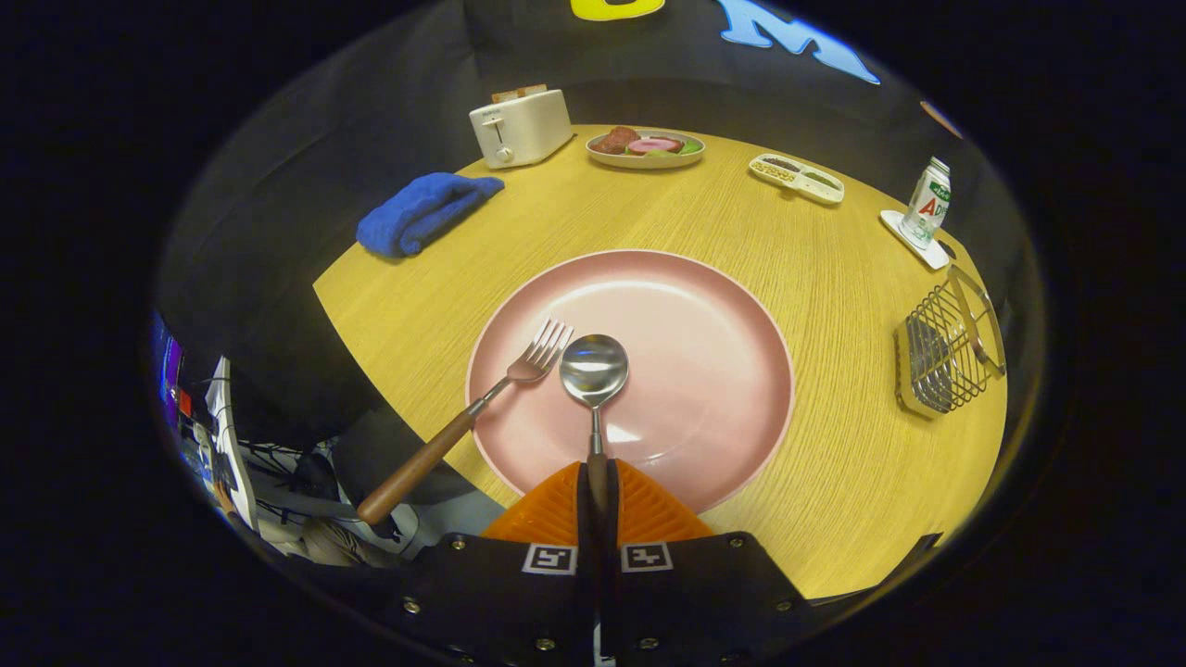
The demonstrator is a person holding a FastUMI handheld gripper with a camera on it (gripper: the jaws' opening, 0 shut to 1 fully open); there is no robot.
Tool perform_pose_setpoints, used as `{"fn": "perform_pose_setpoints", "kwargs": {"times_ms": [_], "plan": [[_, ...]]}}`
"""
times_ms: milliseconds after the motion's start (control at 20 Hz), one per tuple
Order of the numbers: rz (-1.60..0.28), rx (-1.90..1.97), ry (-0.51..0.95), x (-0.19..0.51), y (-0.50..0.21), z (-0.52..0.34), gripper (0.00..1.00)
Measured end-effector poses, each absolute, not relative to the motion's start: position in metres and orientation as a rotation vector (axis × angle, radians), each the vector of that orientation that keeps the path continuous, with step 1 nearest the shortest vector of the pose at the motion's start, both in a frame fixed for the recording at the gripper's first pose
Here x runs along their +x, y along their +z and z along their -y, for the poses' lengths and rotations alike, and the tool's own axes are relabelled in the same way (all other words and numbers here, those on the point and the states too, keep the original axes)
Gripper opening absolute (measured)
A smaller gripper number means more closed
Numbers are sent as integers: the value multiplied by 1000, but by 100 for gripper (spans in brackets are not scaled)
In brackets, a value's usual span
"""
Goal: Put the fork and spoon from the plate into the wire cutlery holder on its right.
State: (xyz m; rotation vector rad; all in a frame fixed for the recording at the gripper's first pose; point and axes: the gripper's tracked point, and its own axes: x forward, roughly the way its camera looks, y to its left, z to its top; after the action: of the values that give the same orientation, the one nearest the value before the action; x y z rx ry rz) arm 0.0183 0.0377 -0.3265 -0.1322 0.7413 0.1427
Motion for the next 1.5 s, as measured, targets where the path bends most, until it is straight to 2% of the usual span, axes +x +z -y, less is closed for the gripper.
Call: {"fn": "perform_pose_setpoints", "kwargs": {"times_ms": [500,1100,1500], "plan": [[-631,-42,67,33,-271,4,3],[-491,37,-138,28,-198,129,3],[-486,96,-249,10,-195,192,3]]}}
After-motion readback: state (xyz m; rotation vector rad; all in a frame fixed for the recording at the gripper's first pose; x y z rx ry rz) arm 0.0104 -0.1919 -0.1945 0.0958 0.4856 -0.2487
